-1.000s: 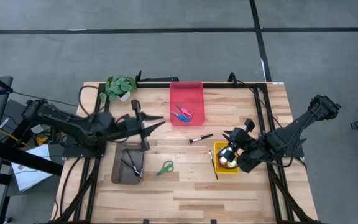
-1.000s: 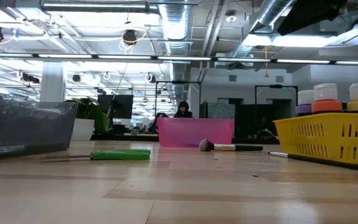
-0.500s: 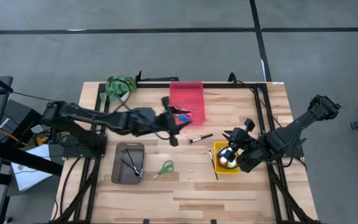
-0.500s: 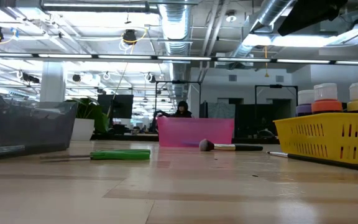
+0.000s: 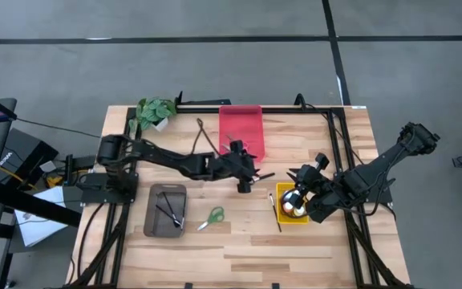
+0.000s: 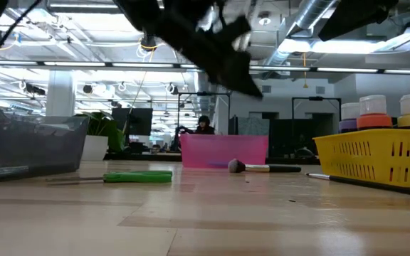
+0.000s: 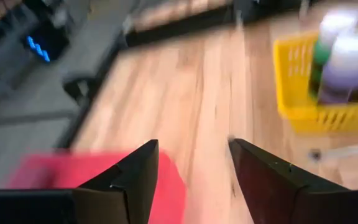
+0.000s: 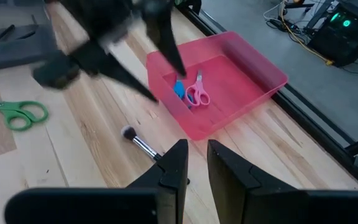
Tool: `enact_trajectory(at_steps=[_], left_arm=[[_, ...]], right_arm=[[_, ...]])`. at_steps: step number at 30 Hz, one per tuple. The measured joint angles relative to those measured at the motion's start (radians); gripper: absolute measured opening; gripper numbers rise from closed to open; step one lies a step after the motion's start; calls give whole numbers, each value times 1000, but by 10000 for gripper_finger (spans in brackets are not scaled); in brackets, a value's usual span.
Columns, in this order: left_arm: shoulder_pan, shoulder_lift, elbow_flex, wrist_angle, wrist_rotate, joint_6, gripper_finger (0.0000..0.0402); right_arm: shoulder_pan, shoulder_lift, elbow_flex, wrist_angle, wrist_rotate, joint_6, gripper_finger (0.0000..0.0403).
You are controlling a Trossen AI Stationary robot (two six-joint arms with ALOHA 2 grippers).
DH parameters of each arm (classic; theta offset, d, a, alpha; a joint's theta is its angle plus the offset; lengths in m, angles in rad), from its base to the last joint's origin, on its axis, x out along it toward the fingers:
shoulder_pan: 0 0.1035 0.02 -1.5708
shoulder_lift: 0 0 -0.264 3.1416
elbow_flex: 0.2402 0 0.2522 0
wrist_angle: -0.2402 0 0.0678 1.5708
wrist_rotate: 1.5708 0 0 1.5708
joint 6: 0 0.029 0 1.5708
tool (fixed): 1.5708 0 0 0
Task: Pick & Place Paint Supplies
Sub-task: Put the top black makeup brush into the black bin
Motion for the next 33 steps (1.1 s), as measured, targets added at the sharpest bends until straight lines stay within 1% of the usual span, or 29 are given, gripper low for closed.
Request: enact_trajectory(at_steps=[2,7,12,22,28,33], left_arm=[[12,37,-1,-2,1,-49,196],[37,115,-1,2,74,-144,196],[41,165,-1,-4,82,-192,194],[10,181,-3,-58,121,-304,193],[-18,180,-3,-94,129,-333,193],[-20,180,-7,-88,128,-352,193]], right_arm=[[0,0,0,0,0,0,56],[0,0,0,-1,0,-1,56],[0,0,0,-4,-14,-1,56],[0,0,0,-5,-24,-7,56],[0,0,0,-5,-24,-7,56],[0,0,0,-4,-24,-7,56]])
